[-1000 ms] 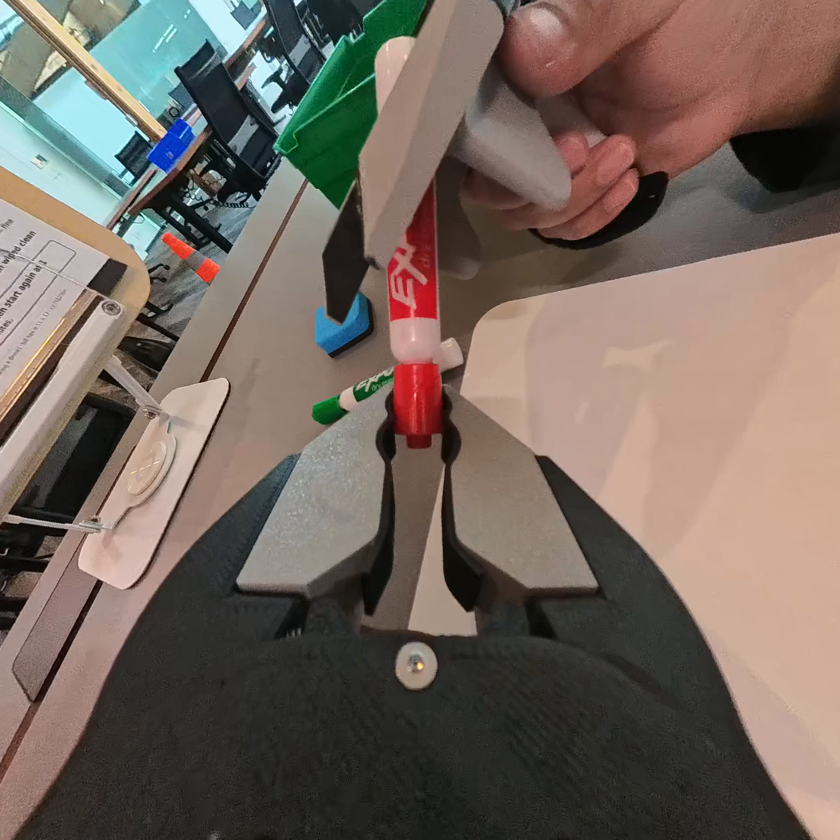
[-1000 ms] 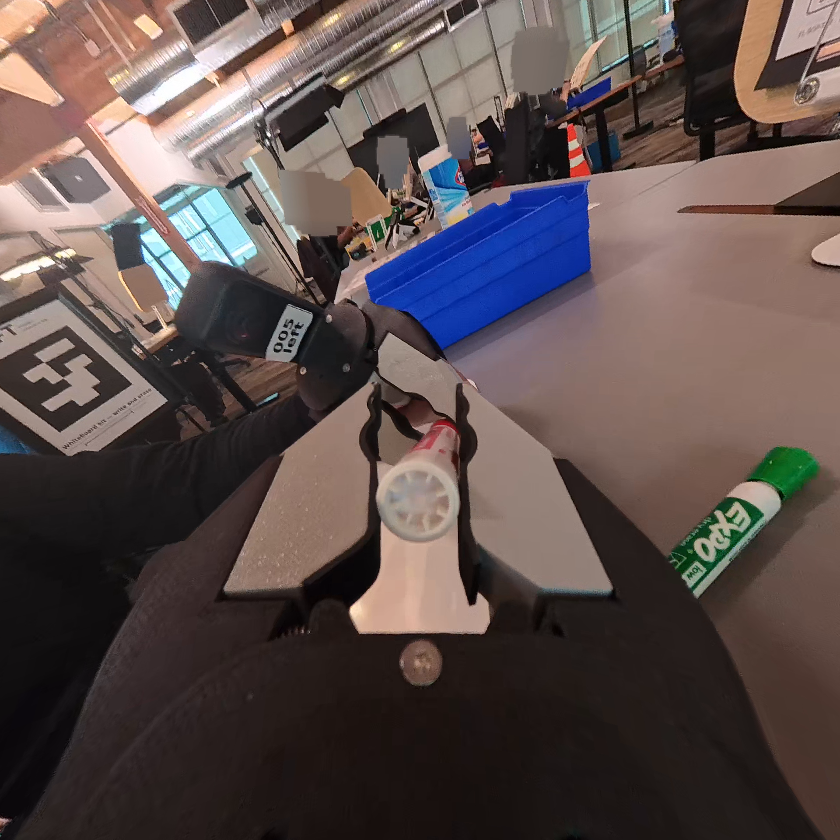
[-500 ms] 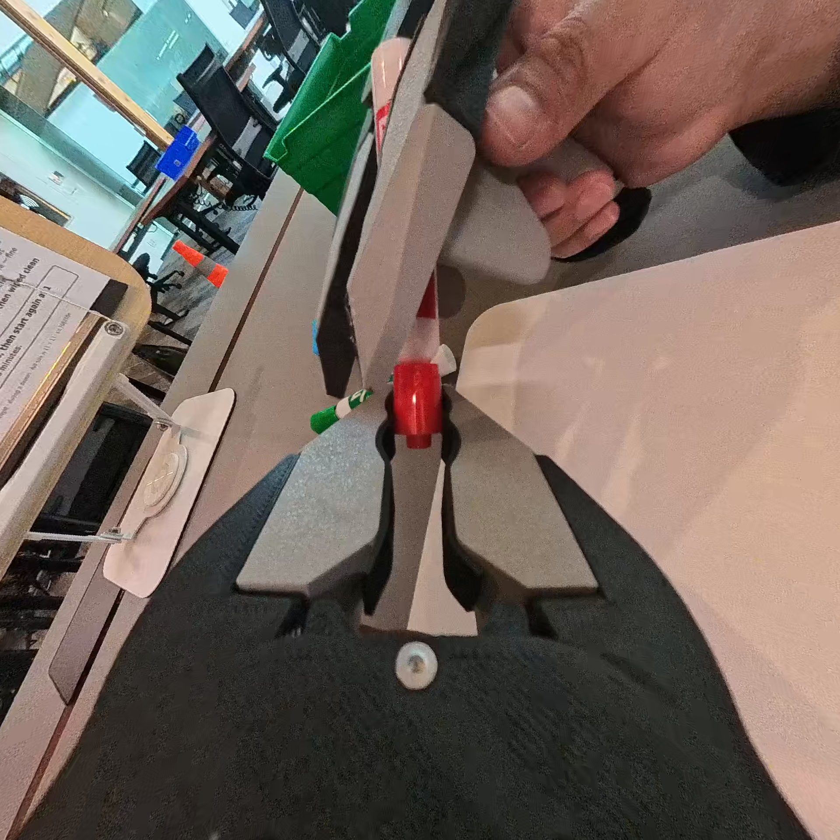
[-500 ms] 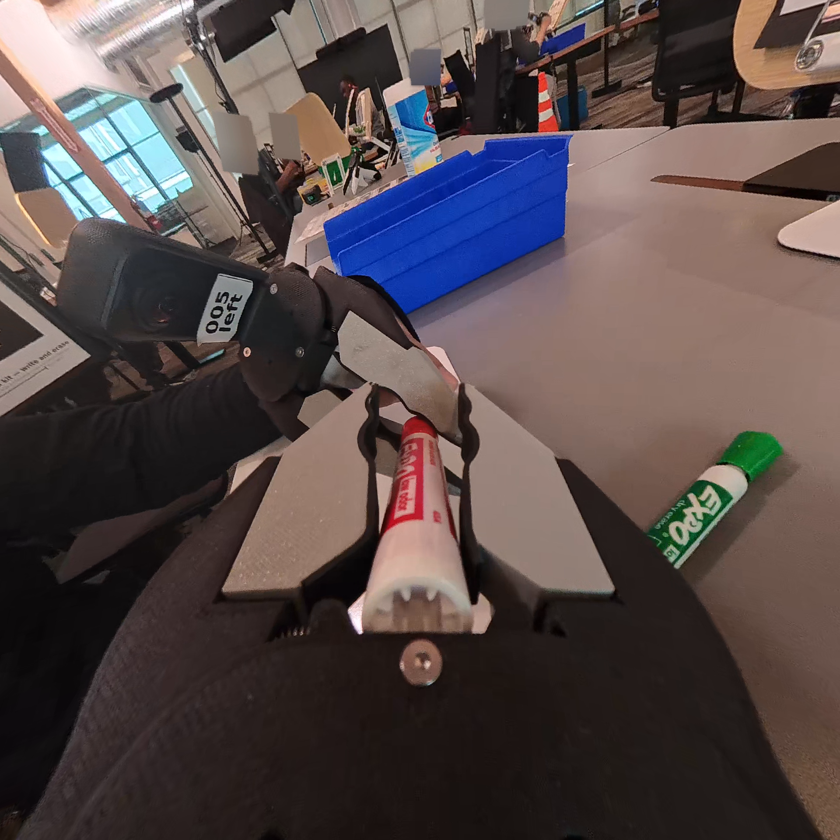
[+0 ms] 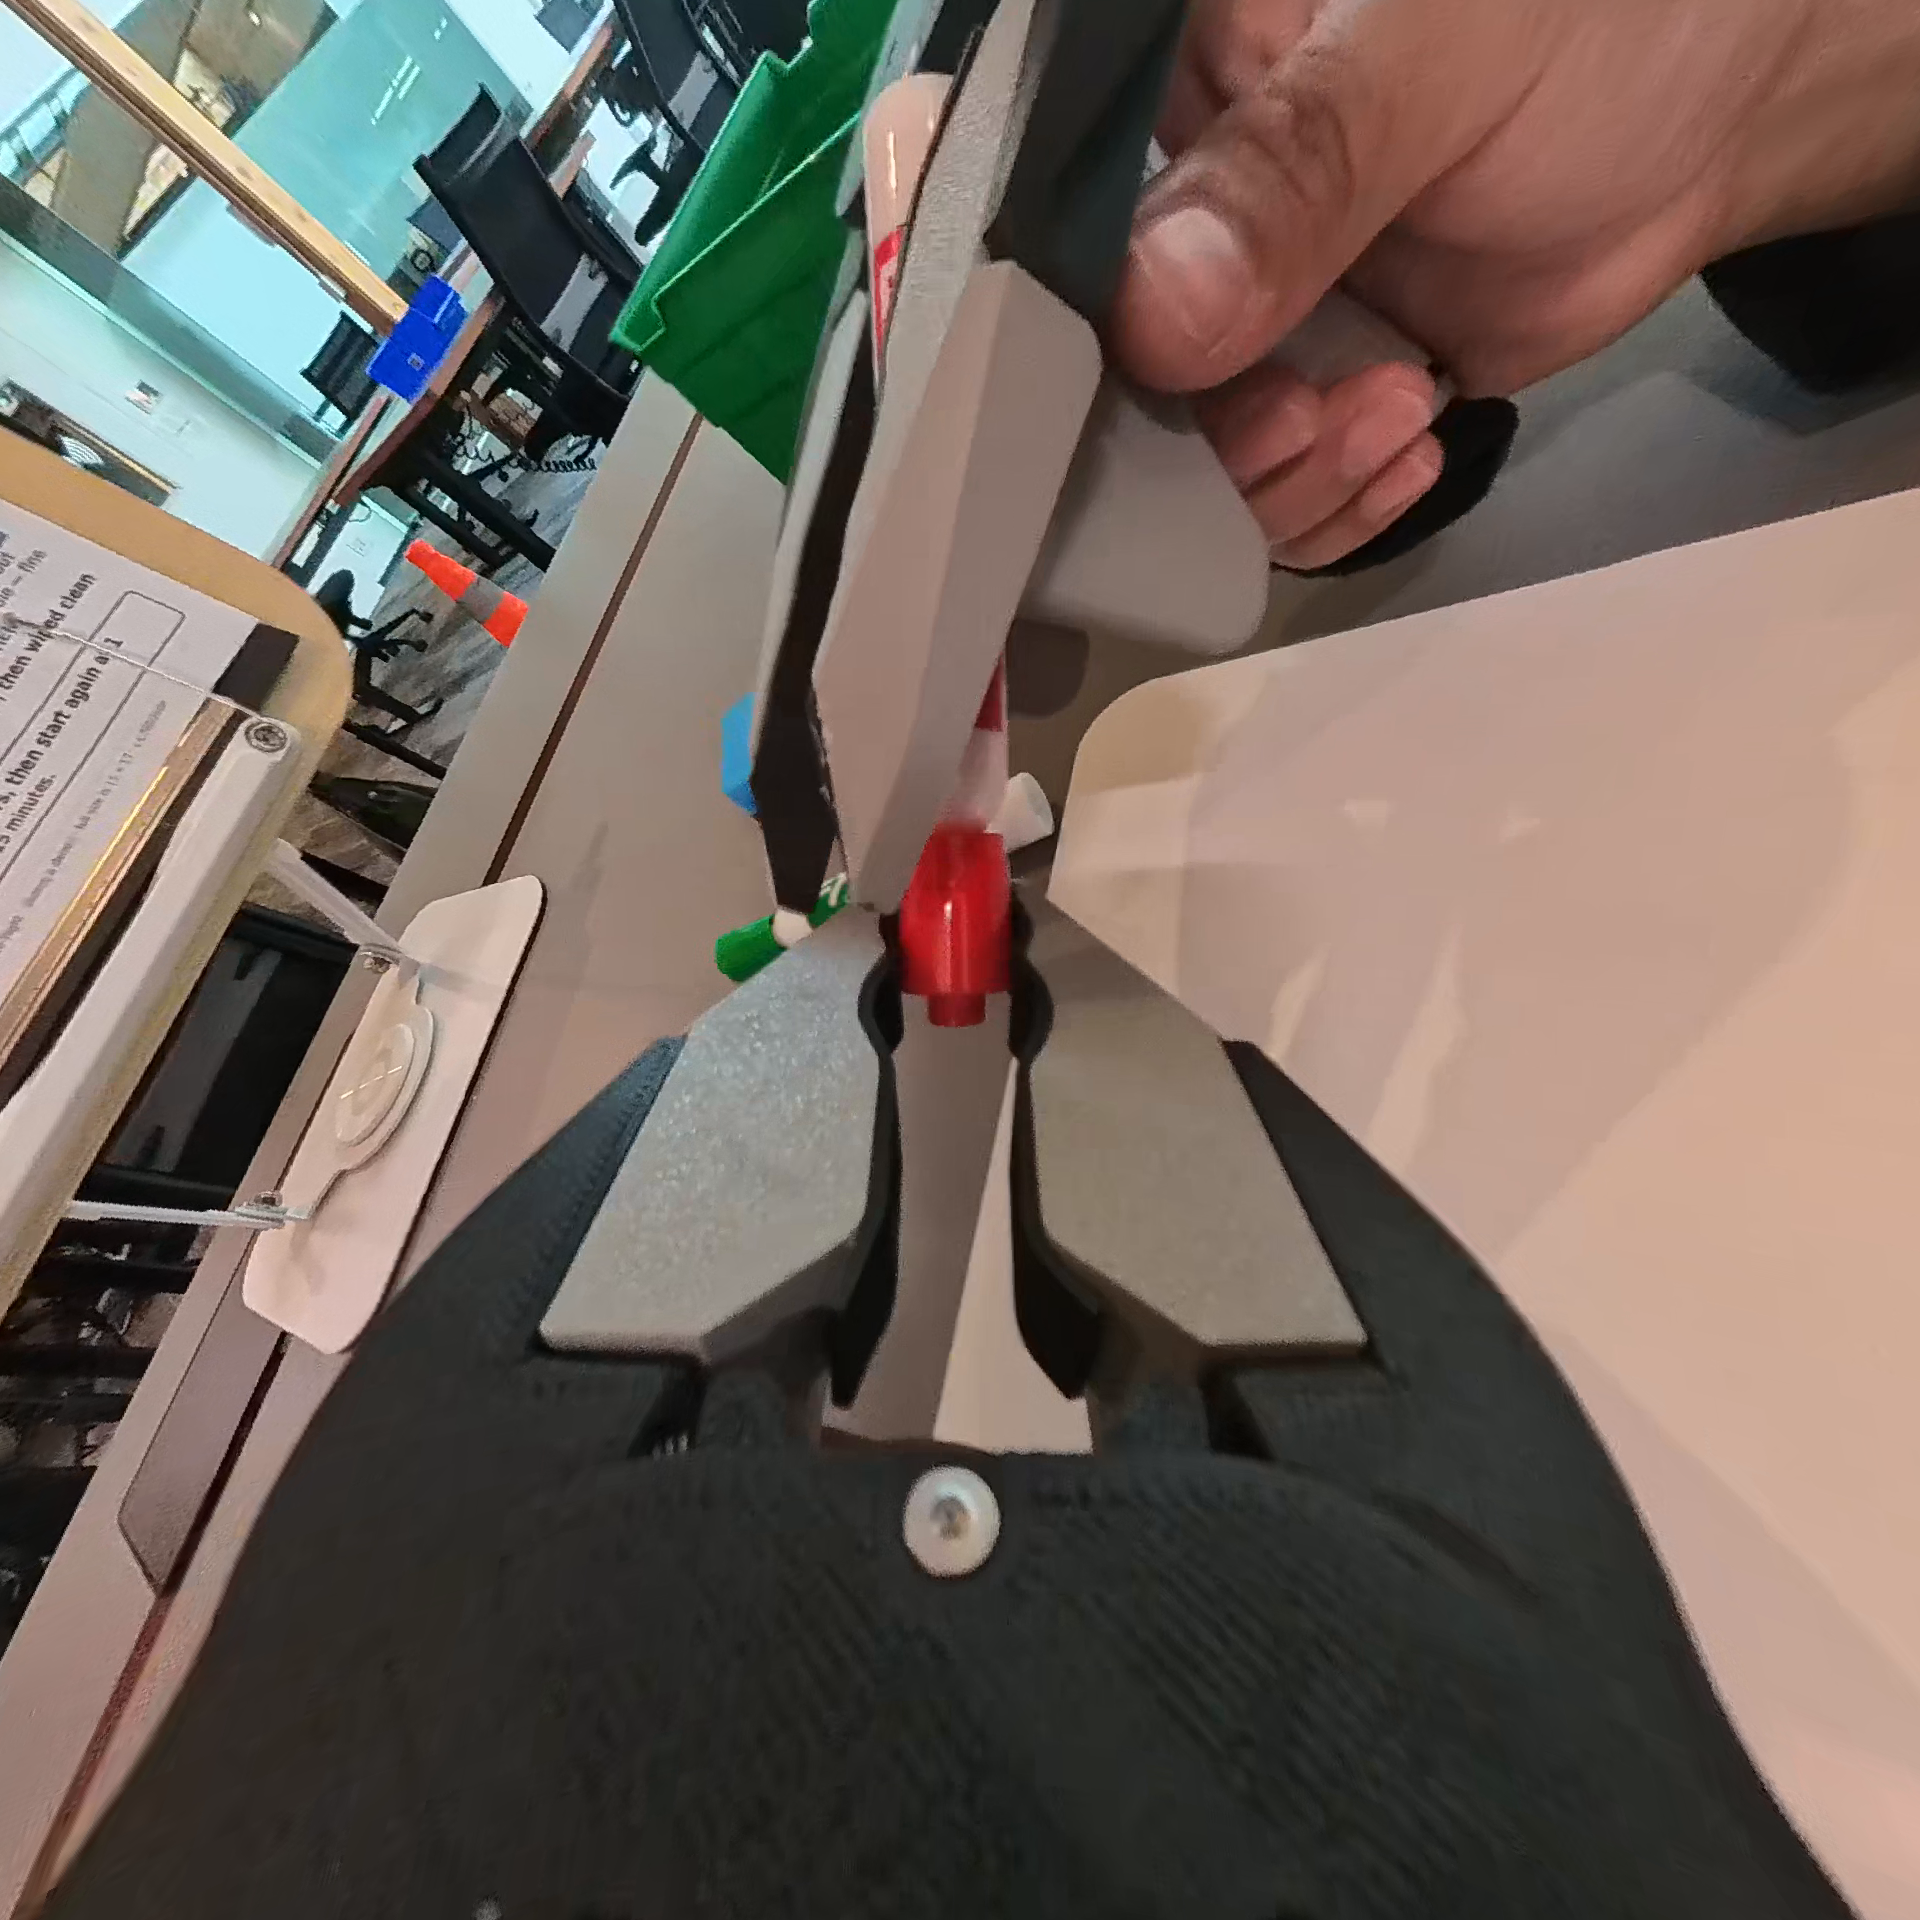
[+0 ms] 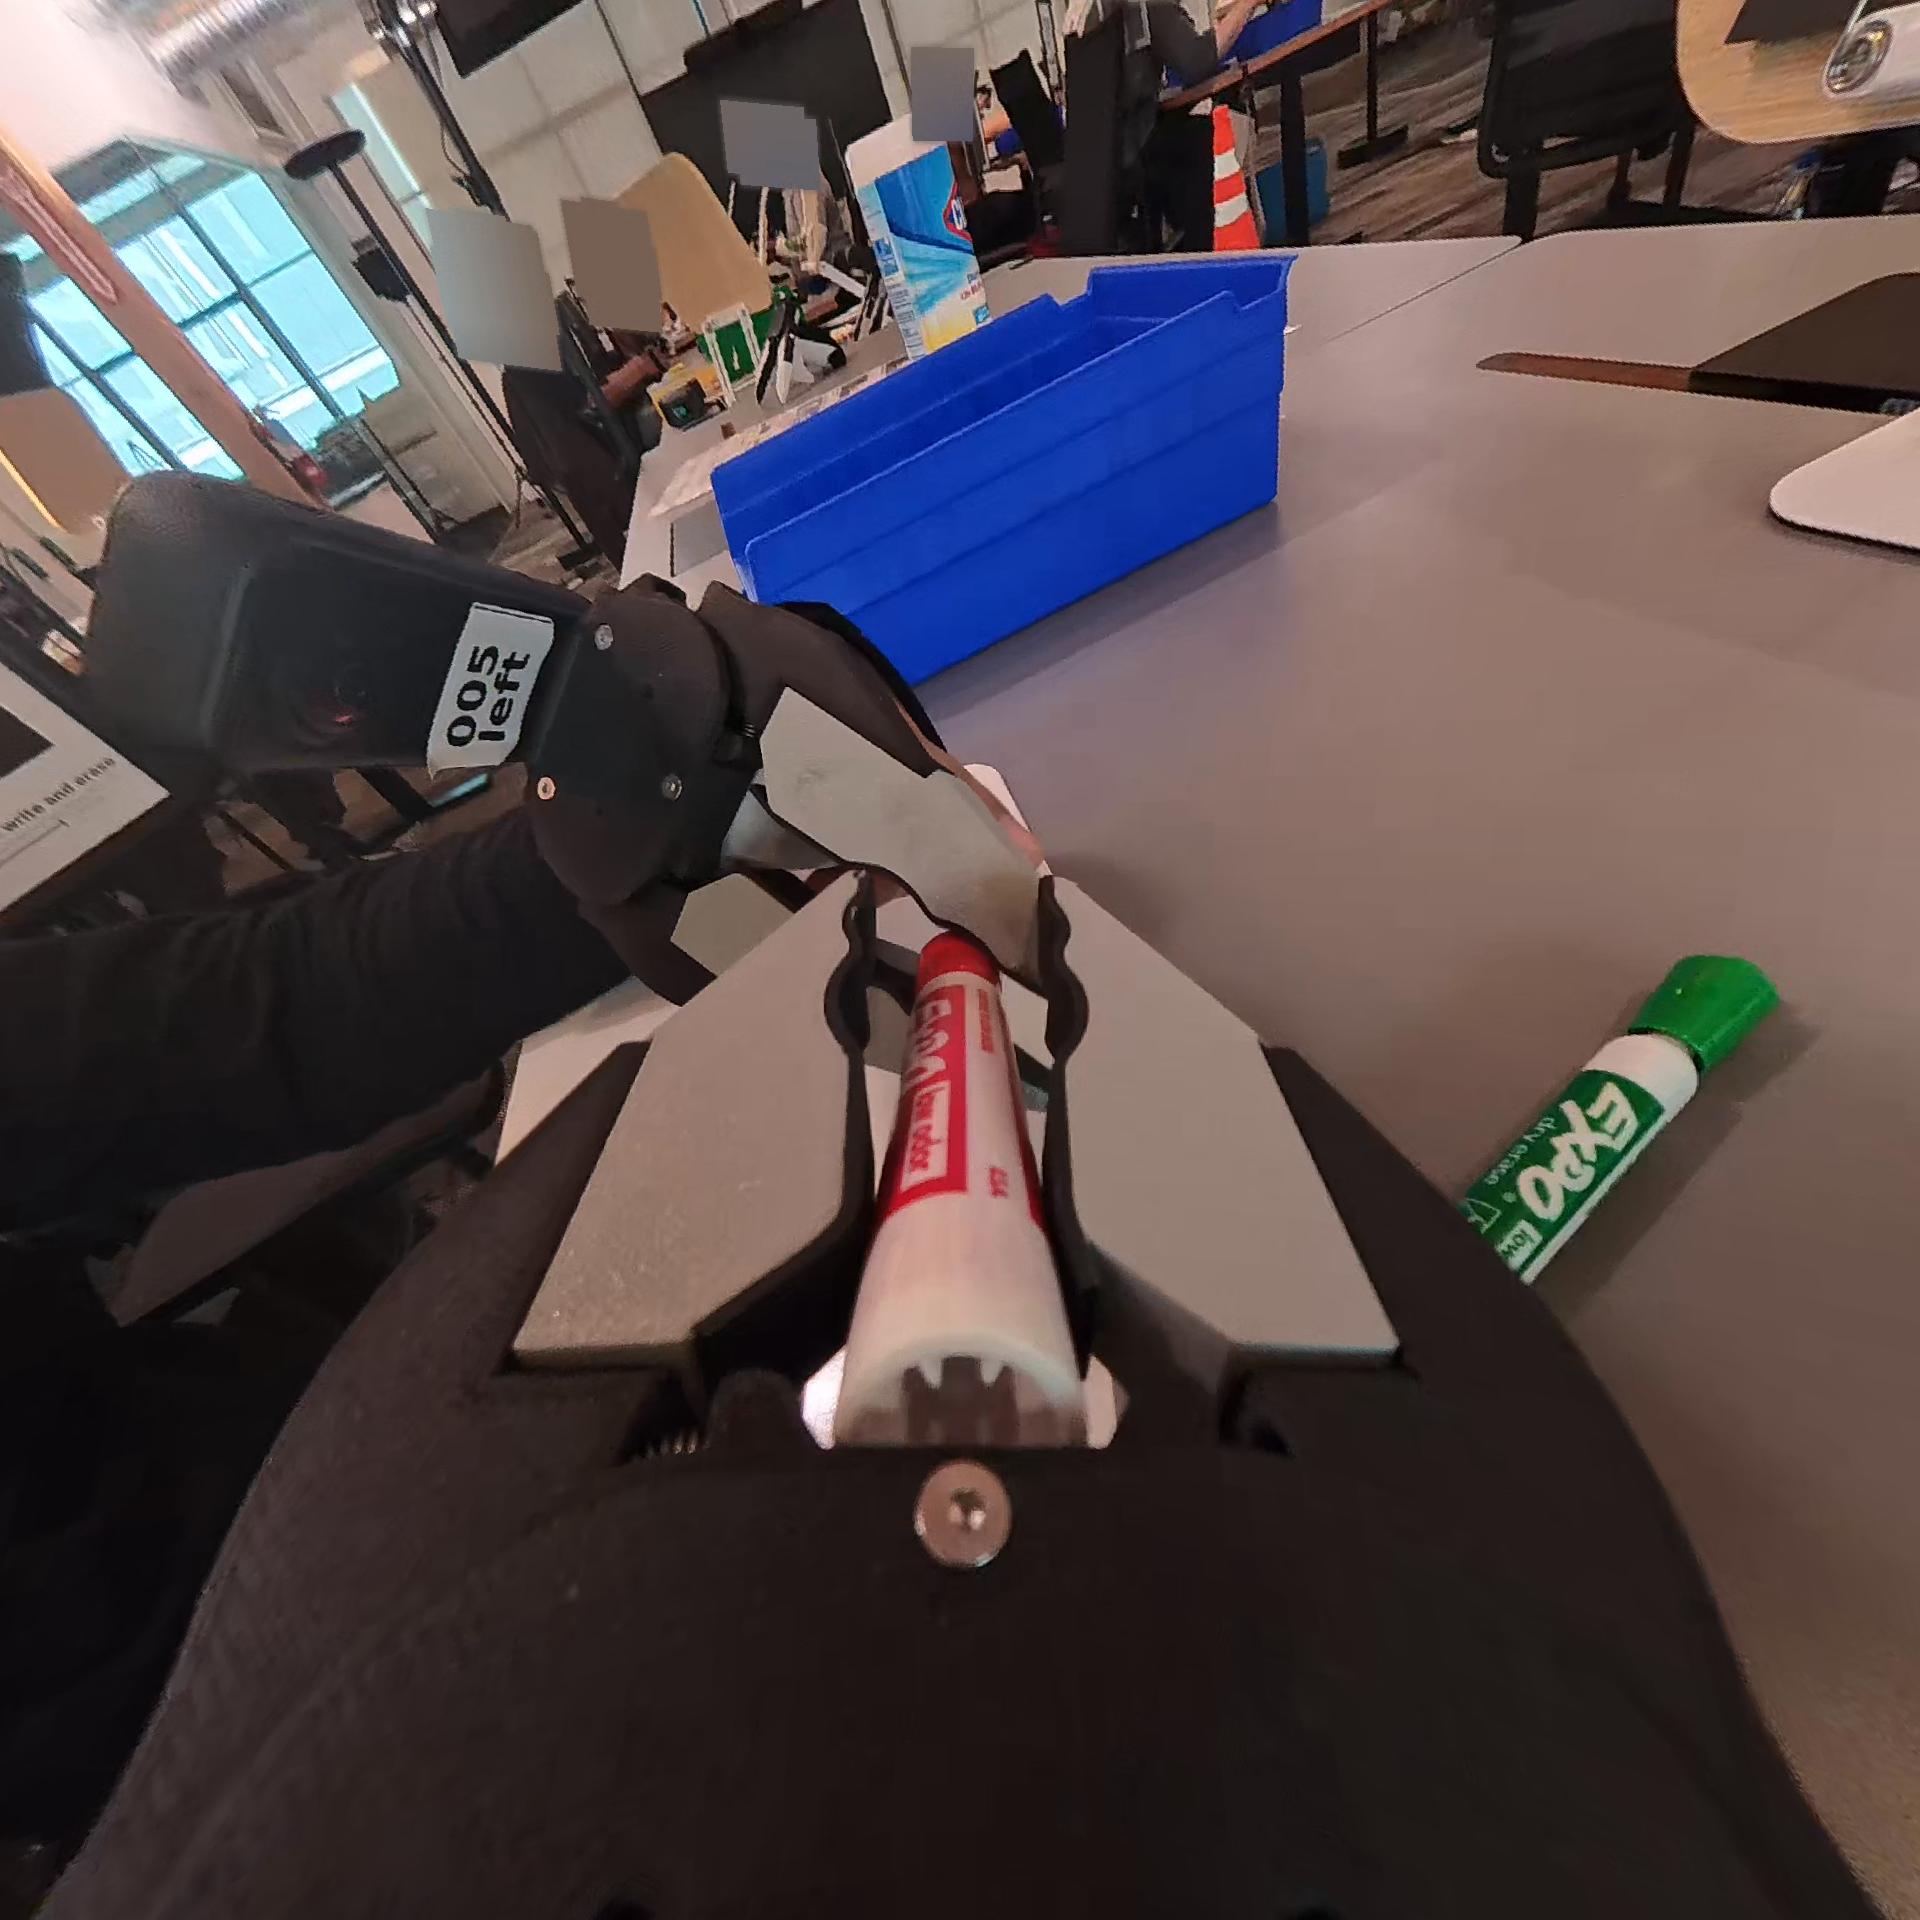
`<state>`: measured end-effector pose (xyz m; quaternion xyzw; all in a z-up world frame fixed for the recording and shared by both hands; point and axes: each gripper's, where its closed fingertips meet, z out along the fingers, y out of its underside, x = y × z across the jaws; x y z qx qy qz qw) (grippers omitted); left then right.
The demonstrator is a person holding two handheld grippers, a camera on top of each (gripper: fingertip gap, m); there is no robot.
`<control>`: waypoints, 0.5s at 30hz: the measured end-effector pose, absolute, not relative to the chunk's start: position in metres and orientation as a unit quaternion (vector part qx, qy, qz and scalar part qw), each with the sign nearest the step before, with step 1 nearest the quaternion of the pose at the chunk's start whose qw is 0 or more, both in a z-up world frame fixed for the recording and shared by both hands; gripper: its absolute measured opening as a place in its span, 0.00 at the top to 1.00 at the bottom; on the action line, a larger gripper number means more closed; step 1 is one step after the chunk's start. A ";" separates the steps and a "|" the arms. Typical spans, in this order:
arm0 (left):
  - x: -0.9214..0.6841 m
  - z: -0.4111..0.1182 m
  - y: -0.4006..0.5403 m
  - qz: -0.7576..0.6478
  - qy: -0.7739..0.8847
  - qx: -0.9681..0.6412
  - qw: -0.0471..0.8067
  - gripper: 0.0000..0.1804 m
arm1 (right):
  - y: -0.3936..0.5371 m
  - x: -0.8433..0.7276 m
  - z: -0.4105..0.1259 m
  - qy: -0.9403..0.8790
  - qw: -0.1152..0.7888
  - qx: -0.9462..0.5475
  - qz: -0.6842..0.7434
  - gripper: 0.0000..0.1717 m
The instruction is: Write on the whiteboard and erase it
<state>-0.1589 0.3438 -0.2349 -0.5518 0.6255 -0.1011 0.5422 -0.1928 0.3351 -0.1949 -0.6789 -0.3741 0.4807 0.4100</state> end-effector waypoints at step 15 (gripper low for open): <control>-0.146 -0.241 0.326 -0.244 0.593 -0.604 0.473 0.92 | 0.331 -0.194 -0.187 -0.390 0.435 -0.663 0.468 0.83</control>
